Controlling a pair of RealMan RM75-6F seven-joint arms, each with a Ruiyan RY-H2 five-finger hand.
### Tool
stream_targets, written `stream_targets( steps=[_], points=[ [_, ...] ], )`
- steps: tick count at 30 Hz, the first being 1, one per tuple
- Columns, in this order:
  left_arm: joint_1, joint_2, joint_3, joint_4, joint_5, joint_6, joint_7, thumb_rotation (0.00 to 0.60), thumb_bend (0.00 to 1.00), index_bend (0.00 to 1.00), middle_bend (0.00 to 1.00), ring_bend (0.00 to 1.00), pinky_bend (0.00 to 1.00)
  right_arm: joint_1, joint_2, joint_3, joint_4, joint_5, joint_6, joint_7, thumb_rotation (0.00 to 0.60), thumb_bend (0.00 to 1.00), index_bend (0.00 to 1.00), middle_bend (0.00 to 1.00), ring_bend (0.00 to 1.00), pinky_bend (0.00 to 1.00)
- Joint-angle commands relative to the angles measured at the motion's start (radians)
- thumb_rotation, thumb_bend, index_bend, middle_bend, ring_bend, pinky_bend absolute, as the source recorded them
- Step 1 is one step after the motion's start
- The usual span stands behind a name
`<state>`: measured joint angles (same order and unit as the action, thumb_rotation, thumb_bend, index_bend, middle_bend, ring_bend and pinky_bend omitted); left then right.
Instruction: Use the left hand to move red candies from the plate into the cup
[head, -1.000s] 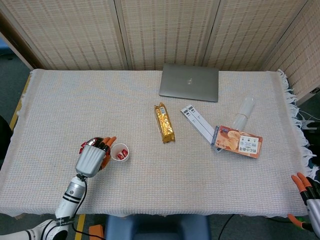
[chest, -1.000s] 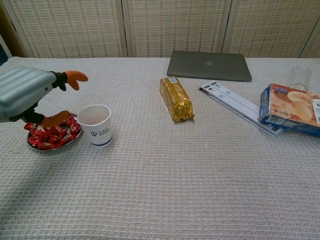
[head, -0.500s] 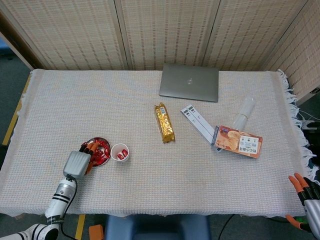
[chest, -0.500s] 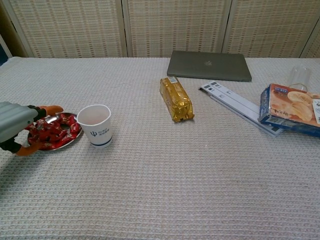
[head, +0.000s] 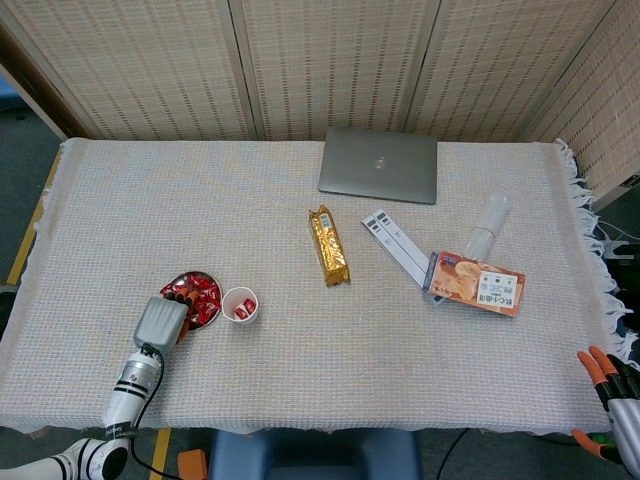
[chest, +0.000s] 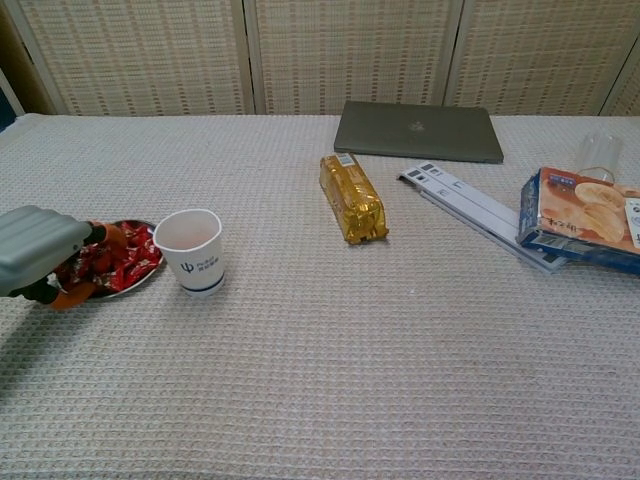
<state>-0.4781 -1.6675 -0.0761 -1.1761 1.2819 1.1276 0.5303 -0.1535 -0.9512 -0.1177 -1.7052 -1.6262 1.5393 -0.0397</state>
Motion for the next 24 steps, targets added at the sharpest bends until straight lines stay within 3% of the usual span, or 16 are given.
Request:
stream_targets(
  steps=[1,11,17,24],
  points=[
    [-0.004,-0.008,0.001,0.016,0.004,-0.004,-0.004,0.6,0.4,0.32,0.36,0.49,1.0,0.001,-0.001,0.0,-0.001,0.001,-0.002,-0.002,0.6,0.04,0.0,0.0,0.0,0.11],
    [-0.005,-0.023,0.001,0.043,0.037,0.03,-0.02,0.6,0.45,0.52,0.56,0.6,1.0,0.001,-0.001,0.001,-0.002,0.004,-0.003,-0.004,0.6,0.04,0.0,0.0,0.0,0.12],
    [0.001,-0.021,-0.001,0.039,0.07,0.08,-0.028,0.6,0.63,0.69,0.71,0.68,1.0,0.0,0.0,0.0,-0.001,0.001,0.0,0.0,0.6,0.04,0.0,0.0,0.0,0.13],
    [0.009,0.021,-0.006,-0.022,0.115,0.144,-0.035,0.6,0.73,0.74,0.77,0.71,1.0,0.002,0.001,0.0,-0.001,0.002,-0.002,0.001,0.6,0.04,0.0,0.0,0.0,0.13]
  ],
)
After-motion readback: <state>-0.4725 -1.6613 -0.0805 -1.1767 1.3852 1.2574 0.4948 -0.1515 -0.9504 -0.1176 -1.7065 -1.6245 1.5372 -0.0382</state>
